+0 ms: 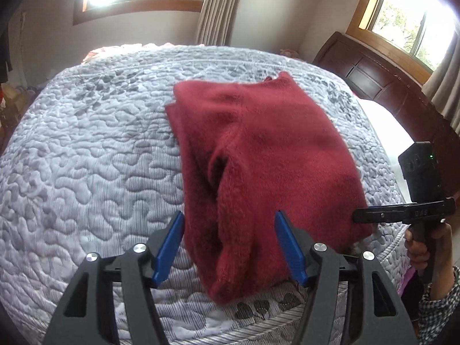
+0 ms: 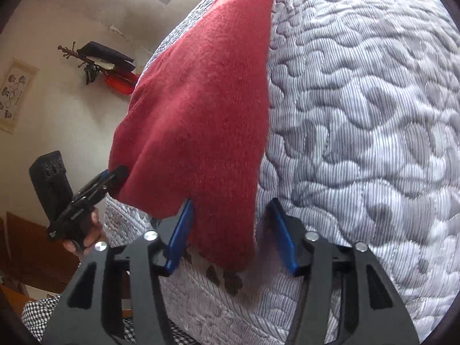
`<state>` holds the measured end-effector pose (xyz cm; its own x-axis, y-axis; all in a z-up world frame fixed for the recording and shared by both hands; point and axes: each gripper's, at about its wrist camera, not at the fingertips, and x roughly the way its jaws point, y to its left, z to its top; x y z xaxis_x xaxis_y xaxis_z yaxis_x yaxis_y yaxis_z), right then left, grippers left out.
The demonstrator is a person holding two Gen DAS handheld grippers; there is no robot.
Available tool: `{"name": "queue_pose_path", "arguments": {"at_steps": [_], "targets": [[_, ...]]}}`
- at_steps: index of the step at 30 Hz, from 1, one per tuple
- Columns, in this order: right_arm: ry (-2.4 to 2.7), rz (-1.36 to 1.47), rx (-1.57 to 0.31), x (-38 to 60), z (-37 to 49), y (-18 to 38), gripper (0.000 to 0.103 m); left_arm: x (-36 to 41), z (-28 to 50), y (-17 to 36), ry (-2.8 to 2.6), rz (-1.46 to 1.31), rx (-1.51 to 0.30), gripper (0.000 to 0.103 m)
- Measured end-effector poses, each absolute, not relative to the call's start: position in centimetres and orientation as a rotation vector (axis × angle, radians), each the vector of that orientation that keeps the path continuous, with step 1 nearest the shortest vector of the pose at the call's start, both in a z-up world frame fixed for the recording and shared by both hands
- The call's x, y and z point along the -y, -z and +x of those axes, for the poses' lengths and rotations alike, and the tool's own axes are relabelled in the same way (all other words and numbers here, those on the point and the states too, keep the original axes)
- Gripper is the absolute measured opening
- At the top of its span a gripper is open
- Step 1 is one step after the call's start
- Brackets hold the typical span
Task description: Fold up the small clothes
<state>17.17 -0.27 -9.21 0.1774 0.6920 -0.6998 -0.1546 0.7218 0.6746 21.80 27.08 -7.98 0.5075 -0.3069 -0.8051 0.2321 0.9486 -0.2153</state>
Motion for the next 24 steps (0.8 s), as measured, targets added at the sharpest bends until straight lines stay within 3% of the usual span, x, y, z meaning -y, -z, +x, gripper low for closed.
{"name": "queue_pose_path", "arguments": {"at_steps": [1, 2, 6, 9, 21, 24], "targets": [[-0.658, 0.548, -1.27, 0.1, 17.1, 9.4, 0.03, -27.3, 22.0, 8.6, 0.318, -0.097, -1.003, 0.046], [-0.653, 0.552, -1.27, 0.1, 17.0, 9.4, 0.027, -27.5, 21.9, 9.0, 0.31, -0.114, -1.008, 0.044], [-0.638, 0.478, -1.216, -0.3, 16.2, 7.1, 0.022, -28.5, 21.5, 8.4, 0.314, -0.156, -1.002, 0.034], [-0.601, 0.431, -1.213, -1.3, 16.4, 6.4, 0.022, -28.4, 21.3, 8.3, 0.309, -0.146, -1.008, 0.034], [-0.49, 0.403, -1.196, -1.5, 14.6, 10.0, 0.029, -28.2, 20.7, 10.9, 0.256, -0.115, -1.01, 0.052], [-0.451, 0.38, -1.173, -2.4, 13.6, 9.4, 0.034, -28.6, 20.3, 10.4, 0.215, -0.122, -1.0, 0.064]]}}
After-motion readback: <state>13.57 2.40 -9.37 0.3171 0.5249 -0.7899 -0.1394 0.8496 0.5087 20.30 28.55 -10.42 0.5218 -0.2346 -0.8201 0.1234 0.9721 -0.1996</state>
